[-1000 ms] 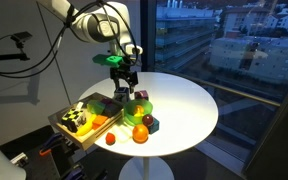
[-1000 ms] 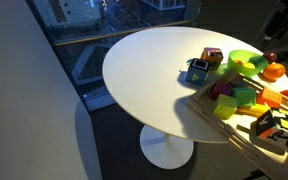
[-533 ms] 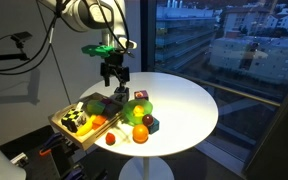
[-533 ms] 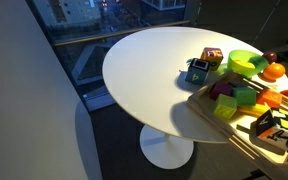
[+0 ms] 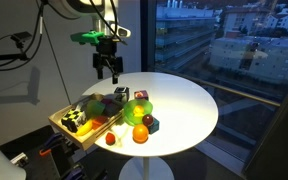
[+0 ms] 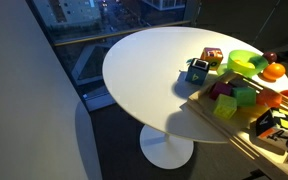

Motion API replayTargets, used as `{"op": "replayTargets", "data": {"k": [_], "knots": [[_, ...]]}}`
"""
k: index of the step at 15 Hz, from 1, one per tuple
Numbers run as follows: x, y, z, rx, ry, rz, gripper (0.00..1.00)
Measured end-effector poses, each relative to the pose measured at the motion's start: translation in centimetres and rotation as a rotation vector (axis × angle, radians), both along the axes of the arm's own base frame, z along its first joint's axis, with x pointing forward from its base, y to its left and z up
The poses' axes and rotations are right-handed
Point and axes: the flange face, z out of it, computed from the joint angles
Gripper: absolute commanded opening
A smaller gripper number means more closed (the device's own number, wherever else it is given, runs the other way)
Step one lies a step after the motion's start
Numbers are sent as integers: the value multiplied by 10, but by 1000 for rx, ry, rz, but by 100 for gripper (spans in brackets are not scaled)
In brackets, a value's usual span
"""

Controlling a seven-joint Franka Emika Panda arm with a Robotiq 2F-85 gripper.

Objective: Put the purple and orange plush toy on the table

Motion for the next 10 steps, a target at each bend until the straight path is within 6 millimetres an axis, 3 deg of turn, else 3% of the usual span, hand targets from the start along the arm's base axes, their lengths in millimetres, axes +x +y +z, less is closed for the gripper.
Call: {"op": "replayTargets", "data": {"k": [5, 10], "knots": [[-11, 1, 15, 0, -40, 1, 100], [-11, 1, 11, 0, -34, 1, 100]]}}
